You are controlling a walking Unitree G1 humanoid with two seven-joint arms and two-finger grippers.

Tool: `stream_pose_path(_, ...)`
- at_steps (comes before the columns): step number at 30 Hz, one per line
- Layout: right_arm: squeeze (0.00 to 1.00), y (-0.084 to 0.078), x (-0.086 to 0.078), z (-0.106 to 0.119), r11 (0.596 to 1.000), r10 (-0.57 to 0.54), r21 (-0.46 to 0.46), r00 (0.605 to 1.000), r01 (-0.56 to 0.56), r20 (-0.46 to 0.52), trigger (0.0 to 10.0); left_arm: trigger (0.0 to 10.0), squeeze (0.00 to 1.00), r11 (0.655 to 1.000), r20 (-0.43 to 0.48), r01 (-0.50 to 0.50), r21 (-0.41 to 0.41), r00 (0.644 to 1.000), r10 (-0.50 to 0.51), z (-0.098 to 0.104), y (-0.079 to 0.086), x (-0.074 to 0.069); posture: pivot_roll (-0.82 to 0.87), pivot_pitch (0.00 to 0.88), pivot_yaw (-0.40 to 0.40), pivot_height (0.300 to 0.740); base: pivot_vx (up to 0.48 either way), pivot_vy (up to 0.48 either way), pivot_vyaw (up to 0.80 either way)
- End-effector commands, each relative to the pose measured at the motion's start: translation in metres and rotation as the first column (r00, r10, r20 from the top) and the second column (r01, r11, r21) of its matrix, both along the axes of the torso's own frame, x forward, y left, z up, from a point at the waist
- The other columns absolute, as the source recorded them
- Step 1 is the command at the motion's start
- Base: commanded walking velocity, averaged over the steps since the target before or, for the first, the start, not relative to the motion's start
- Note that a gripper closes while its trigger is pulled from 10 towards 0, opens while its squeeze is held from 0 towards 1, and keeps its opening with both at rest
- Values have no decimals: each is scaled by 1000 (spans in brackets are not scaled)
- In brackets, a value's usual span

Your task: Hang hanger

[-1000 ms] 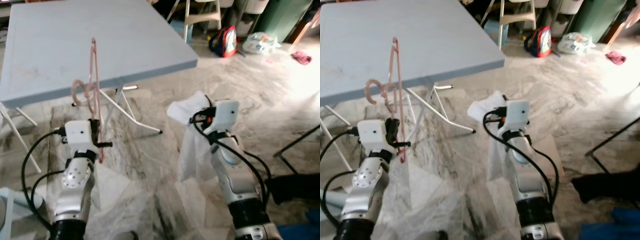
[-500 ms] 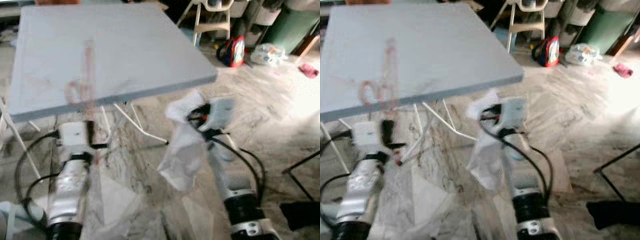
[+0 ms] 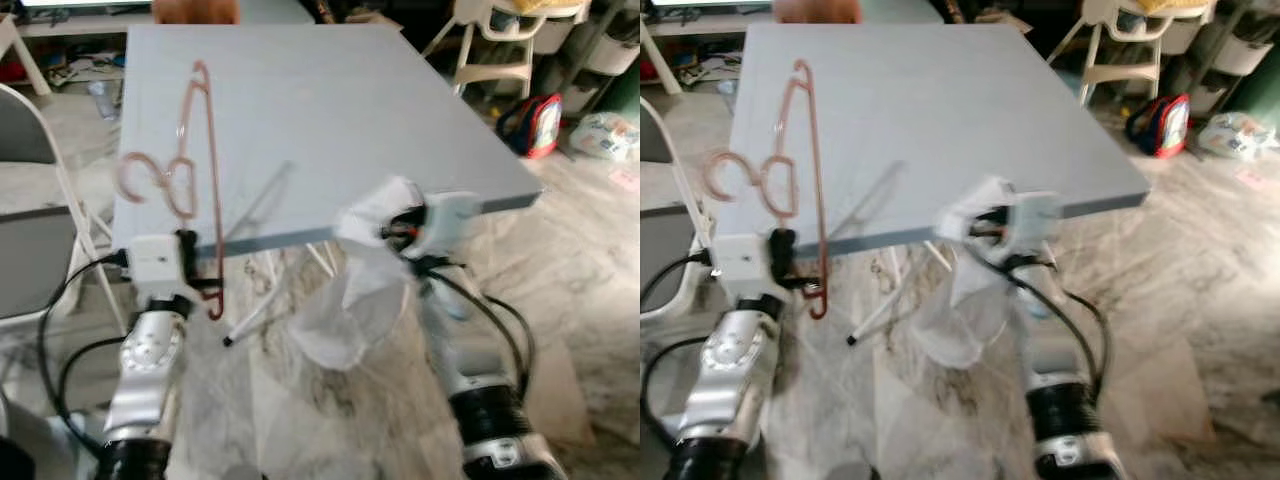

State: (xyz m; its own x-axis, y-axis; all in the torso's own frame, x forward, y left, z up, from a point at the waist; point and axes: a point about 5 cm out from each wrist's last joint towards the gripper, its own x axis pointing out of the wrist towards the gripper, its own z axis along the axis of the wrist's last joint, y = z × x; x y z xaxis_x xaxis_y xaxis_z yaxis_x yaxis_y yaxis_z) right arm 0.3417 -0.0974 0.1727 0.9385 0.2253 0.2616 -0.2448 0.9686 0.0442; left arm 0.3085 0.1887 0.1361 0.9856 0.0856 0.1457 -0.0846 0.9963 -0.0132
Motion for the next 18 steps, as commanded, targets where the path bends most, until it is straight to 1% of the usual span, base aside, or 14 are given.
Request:
stream_pose_path(1,0,-17,1,7,998,-56,22,998,55,32,10000,10000,0,1000,-83,-6,1,997,6,-15,-3,-1,228,154,-42,740,0,0,0)
stream_pose_path(4,0,-17,2,7,998,-60,36,998,59,32,10000,10000,0,999,-77,-8,32,997,11,-14,-4,0,230,154,-40,740,0,0,0)
stream_pose_path(7,0,-17,2,7,997,-69,48,997,67,34,10000,10000,0,997,-76,15,79,997,-9,-14,-8,-1,236,152,-33,740,0,0,0)
stream_pose_path(12,0,-17,2,7,996,-73,52,997,71,33,10000,10000,0,997,-79,20,80,997,-13,-15,-9,-2,237,151,-31,740,0,0,0)
stream_pose_path(13,0,-20,4,3,991,-100,86,995,99,7,10000,10000,0,996,-96,47,75,995,-40,-17,-11,-1,245,143,-5,740,0,0,0)
stream_pose_path(14,0,-21,4,1,989,-111,99,994,110,-2,10000,10000,0,996,-103,58,73,993,-50,-18,-11,-1,245,143,-5,740,0,0,0)
stream_pose_path(18,0,-24,4,-4,982,-145,122,989,147,-27,10000,10000,0,994,-113,74,83,991,-65,-18,-9,0,248,141,22,740,0,0,0)
